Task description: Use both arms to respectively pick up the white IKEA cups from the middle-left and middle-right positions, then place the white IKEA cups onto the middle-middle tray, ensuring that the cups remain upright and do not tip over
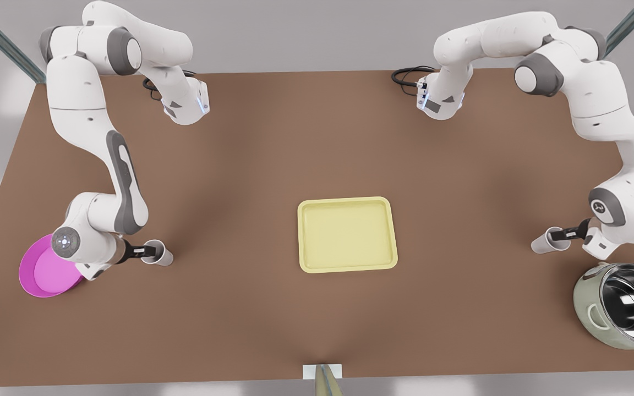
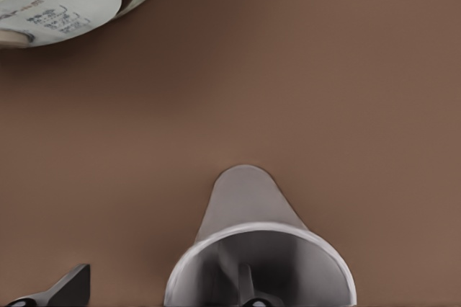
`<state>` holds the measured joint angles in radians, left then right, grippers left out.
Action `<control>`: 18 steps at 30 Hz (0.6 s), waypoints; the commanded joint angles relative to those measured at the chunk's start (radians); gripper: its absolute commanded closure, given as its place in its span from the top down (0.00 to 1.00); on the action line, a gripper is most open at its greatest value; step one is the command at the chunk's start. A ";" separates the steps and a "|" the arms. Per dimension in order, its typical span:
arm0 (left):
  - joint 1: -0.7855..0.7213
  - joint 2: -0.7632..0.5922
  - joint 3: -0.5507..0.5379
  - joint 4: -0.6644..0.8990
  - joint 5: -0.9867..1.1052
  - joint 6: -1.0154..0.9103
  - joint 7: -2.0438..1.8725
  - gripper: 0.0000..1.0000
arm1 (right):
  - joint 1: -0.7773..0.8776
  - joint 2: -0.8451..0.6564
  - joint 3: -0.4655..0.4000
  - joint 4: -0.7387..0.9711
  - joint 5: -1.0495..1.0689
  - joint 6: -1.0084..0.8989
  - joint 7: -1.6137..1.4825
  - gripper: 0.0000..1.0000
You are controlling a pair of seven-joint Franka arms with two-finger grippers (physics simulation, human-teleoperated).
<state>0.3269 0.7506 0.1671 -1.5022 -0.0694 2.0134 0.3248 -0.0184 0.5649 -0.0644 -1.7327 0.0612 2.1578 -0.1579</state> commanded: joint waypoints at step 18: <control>-0.054 -0.082 -0.026 0.000 -0.056 -0.016 0.063 0.21 | 0.031 0.043 0.000 0.030 -0.011 0.031 -0.031 0.50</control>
<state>0.2831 0.6783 0.1412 -1.5021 -0.1173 2.0039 0.3606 0.0079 0.6081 -0.0644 -1.7075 0.0523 2.1964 -0.1734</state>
